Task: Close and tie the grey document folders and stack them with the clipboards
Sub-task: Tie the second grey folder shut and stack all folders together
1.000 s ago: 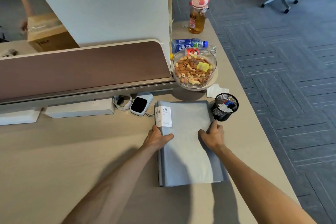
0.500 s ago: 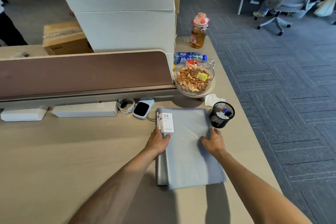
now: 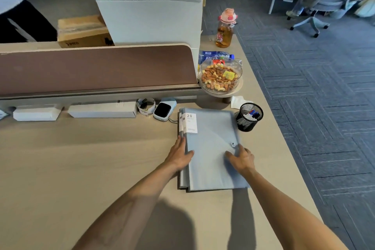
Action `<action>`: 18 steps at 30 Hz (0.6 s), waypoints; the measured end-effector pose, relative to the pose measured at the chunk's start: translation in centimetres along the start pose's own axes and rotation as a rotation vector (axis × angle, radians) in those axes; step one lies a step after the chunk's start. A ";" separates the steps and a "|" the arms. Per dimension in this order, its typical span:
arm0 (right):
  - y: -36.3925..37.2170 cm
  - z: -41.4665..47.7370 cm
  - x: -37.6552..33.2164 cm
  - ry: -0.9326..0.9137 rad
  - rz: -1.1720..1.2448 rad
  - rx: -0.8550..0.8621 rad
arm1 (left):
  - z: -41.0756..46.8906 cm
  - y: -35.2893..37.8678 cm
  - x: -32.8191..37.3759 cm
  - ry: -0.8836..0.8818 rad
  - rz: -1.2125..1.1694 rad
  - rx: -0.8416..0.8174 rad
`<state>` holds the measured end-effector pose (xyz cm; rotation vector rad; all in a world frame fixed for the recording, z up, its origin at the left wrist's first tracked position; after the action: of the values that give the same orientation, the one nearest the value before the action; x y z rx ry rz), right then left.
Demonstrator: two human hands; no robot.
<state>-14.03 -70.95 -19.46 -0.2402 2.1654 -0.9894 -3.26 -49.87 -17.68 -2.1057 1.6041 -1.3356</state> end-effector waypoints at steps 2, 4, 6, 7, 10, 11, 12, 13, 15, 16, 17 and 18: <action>-0.1 0.2 -0.2 0.002 0.044 0.003 | 0.3 -0.4 0.8 0.028 -0.062 0.018; 0.0 0.4 -0.3 0.020 0.105 -0.002 | 0.3 -0.8 1.5 0.029 -0.159 0.015; 0.2 0.4 -0.2 0.029 0.149 -0.014 | 0.4 -1.0 1.4 0.004 -0.240 0.014; 0.4 0.3 0.0 0.031 0.159 -0.017 | 0.4 -1.1 1.4 -0.006 -0.257 0.010; 0.5 0.3 0.4 0.036 0.168 -0.020 | 0.4 -1.1 1.4 -0.014 -0.308 0.004; 0.4 0.4 0.5 0.040 0.169 -0.025 | 0.4 -1.2 1.5 -0.024 -0.336 -0.002; 0.4 0.6 0.5 0.042 0.175 -0.027 | 0.4 -1.2 1.6 -0.035 -0.365 -0.014; 0.4 0.6 0.3 0.046 0.180 -0.031 | 0.5 -1.1 1.6 -0.046 -0.393 -0.021; 0.6 0.5 0.3 0.048 0.201 -0.033 | 0.6 -0.9 1.3 -0.078 -0.445 -0.023; 0.8 0.6 0.4 0.039 0.213 -0.033 | 0.7 -0.8 1.1 -0.091 -0.459 -0.014; 0.8 0.4 0.4 0.034 0.216 -0.035 | 0.5 -0.8 1.1 -0.100 -0.458 -0.008; 1.1 0.6 0.6 0.029 0.224 -0.028 | 0.5 -0.8 0.9 -0.104 -0.456 -0.002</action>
<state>-13.93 -70.84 -20.84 0.0051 2.1778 -0.8405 -2.33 -50.53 -17.05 -2.5982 1.1235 -1.3088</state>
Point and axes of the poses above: each hand's wrist, its own z-axis towards the middle knuckle, its own y-axis out of the palm, x = y × z, the point moved 2 cm from there along z, towards the middle knuckle, and after that the axes turned 5 degrees about -y, right-handed, at the moved point
